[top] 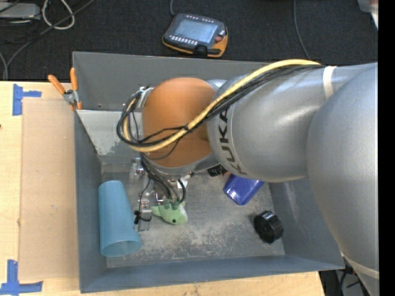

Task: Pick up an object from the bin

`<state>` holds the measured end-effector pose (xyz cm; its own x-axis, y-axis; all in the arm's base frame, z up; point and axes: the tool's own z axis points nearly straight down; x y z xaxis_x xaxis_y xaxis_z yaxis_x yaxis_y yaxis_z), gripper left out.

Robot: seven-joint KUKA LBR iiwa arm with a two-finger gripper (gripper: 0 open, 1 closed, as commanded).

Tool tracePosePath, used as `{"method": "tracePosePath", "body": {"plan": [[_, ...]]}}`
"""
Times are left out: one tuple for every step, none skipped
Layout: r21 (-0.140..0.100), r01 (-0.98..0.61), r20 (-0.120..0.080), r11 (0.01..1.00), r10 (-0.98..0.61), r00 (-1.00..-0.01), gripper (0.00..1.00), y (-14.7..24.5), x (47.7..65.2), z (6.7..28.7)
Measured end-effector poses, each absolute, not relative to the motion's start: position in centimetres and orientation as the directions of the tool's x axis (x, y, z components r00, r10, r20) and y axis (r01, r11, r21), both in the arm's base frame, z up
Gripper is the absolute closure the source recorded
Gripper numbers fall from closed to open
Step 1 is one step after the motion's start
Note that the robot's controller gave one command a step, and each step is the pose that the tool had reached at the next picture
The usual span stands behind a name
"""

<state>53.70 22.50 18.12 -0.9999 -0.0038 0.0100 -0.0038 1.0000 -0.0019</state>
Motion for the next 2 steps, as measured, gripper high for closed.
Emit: {"method": "tracePosePath", "body": {"plan": [[0.0, 0.001, 0.003, 1.0, 0.001, -1.0, 0.0, 22.3, 53.9, 18.6], [-0.002, -0.136, 0.013, 0.991, -0.136, -0.991, 0.0, 11.1, 56.7, 6.5]]}}
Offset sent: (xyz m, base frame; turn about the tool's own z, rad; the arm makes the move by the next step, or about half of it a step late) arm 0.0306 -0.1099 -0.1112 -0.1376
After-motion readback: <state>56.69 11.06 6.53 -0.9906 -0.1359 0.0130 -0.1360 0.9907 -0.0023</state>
